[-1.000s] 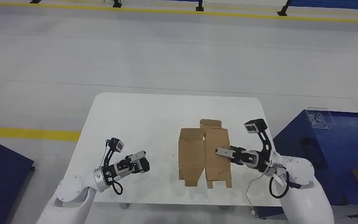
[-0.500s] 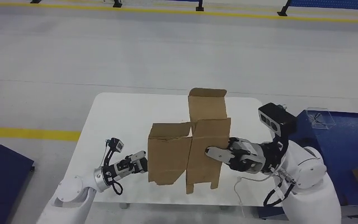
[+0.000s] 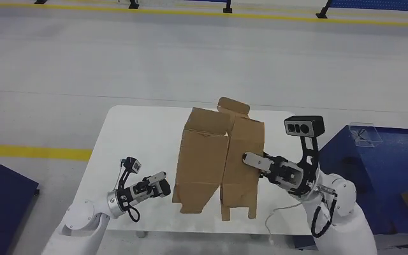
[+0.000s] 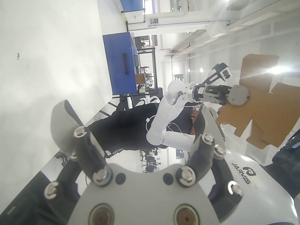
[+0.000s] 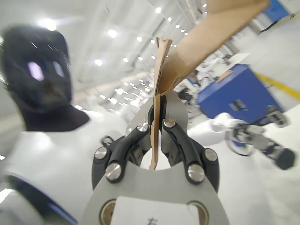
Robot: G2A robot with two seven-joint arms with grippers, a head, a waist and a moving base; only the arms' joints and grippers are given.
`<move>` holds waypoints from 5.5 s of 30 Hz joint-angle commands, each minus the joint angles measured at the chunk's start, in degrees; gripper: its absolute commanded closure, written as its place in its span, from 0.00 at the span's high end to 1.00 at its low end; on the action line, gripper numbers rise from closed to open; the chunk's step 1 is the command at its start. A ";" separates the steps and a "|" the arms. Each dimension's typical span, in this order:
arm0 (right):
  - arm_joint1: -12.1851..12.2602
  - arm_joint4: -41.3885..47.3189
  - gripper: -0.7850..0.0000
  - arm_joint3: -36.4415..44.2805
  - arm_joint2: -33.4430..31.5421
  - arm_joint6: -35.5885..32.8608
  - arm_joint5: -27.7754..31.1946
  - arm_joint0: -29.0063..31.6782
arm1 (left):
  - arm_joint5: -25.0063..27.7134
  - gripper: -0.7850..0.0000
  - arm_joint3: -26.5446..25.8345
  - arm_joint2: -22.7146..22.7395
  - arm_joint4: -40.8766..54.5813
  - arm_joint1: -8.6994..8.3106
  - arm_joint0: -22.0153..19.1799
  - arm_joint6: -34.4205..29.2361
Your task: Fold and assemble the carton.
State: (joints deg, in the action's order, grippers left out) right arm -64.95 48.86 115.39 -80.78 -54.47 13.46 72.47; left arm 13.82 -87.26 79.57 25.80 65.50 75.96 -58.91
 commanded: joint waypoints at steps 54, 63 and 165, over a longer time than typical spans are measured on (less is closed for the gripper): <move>-3.94 -39.14 0.00 -5.35 2.08 17.52 27.50 1.92 | 0.00 1.00 0.00 0.00 0.00 0.00 0.00 0.00; -4.46 -68.71 0.00 -0.18 -2.79 30.91 29.89 2.99 | 0.00 1.00 0.00 0.00 0.00 0.00 0.00 0.00; -0.50 -14.78 0.00 1.97 -4.94 11.96 -7.86 9.81 | -1.51 1.00 -0.92 2.45 1.99 -0.38 -0.28 -0.04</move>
State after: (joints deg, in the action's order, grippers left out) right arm -65.69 51.86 118.82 -85.40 -40.24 4.05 82.04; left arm 13.06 -87.99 80.69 26.72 65.32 75.83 -58.64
